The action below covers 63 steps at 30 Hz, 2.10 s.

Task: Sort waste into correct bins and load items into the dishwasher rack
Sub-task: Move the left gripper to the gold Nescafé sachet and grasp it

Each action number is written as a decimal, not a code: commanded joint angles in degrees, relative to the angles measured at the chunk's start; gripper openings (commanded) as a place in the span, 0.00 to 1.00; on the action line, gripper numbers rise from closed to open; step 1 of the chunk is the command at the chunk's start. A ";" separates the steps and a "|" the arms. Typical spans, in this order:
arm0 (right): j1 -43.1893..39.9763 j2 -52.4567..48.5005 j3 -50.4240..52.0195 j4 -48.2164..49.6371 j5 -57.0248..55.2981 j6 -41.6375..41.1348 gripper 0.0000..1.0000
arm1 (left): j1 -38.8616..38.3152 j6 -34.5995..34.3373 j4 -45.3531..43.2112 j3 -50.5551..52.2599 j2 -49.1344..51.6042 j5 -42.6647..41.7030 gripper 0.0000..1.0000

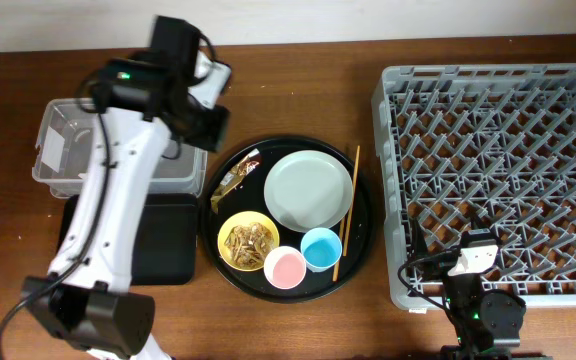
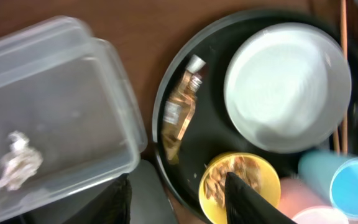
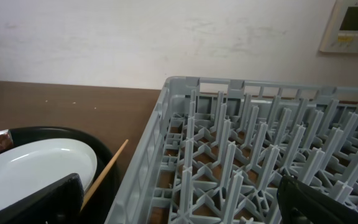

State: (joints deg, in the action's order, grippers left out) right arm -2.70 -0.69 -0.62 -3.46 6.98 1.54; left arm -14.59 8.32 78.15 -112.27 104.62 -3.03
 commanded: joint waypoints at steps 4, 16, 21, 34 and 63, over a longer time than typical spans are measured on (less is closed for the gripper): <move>-0.28 0.26 0.31 -0.20 0.09 -0.04 0.98 | -2.36 8.50 -4.98 8.50 3.10 -1.75 0.48; -0.28 0.28 0.31 -0.17 0.09 -0.04 0.99 | -2.40 8.50 -19.71 20.55 5.33 -1.73 0.49; -0.28 0.26 0.31 -0.17 0.09 -0.04 0.98 | -2.40 8.48 -24.30 26.32 5.33 -1.75 0.52; -0.28 0.28 0.31 -0.17 0.09 -0.04 0.98 | -2.51 8.48 -39.45 39.17 5.33 -1.75 0.57; -0.28 0.26 0.31 -0.20 0.09 -0.04 0.98 | -2.51 8.46 -47.84 40.44 7.56 -1.70 0.09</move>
State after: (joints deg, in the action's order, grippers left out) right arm -2.70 -0.69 -0.62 -3.46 6.98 1.54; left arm -16.93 16.75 29.71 -70.19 112.09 -4.10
